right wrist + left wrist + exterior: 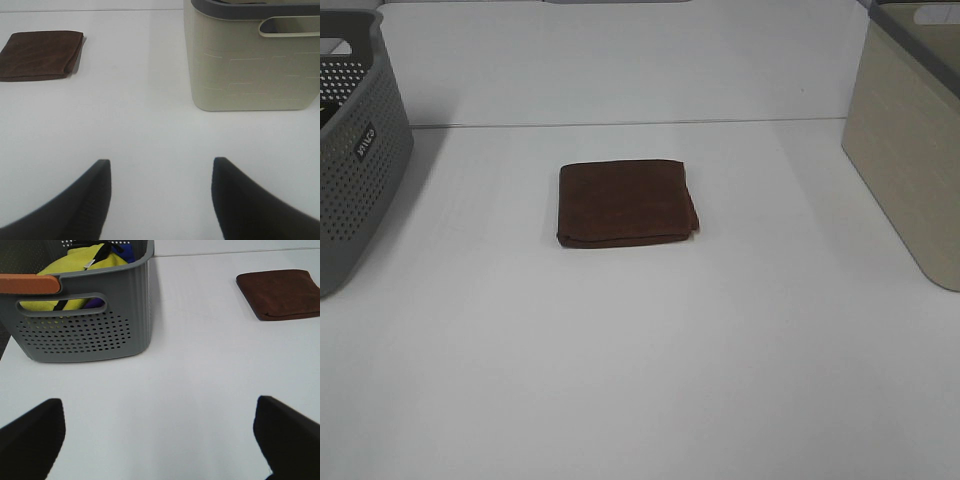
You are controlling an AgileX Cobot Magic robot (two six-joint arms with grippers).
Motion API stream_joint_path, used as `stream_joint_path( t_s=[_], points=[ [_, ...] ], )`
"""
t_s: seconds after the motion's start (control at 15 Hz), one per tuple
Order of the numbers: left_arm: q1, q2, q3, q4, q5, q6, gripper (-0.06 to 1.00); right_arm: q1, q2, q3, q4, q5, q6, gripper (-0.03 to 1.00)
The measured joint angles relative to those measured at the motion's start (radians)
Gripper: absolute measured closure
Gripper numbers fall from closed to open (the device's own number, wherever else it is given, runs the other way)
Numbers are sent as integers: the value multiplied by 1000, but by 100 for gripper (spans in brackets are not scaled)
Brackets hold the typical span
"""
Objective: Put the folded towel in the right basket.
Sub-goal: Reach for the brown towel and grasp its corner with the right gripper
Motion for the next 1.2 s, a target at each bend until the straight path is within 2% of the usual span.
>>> stream_joint_path(
  t_s=[1.07, 1.2],
  points=[
    [0, 0, 0, 0, 0, 0, -3, 0, 19, -6, 2, -5, 0, 40],
    [0, 0, 0, 0, 0, 0, -3, 0, 181, -47, 6, -130, 0, 40]
  ],
)
